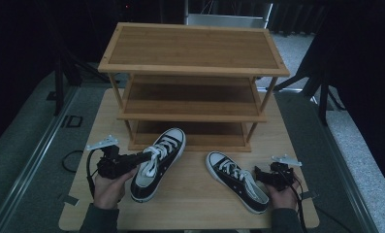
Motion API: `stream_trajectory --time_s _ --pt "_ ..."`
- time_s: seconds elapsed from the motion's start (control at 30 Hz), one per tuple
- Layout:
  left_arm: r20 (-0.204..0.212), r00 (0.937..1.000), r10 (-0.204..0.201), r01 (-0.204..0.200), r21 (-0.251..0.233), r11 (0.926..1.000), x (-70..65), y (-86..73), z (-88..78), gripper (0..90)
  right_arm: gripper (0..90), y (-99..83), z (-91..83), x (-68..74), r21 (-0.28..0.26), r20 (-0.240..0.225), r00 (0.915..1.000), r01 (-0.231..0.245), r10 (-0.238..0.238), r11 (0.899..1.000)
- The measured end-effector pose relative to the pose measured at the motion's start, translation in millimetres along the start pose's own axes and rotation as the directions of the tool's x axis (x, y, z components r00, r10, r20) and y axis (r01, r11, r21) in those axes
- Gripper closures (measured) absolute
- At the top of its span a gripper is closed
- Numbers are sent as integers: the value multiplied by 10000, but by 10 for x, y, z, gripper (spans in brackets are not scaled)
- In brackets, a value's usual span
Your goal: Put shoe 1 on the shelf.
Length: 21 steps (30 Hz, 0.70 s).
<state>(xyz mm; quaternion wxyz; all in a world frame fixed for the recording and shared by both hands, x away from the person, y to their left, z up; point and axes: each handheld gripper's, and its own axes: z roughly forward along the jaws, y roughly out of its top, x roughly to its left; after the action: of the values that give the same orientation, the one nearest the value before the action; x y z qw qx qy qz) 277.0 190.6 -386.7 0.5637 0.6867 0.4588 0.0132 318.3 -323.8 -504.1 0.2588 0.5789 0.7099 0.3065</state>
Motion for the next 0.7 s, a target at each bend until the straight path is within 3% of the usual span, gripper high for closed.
stream_trajectory --time_s 0.7 --pt "378 9992 112 -106 -182 9998 -173 192 -229 875 142 -1 -1 2 -1 -9 10000 -9 9 10000"
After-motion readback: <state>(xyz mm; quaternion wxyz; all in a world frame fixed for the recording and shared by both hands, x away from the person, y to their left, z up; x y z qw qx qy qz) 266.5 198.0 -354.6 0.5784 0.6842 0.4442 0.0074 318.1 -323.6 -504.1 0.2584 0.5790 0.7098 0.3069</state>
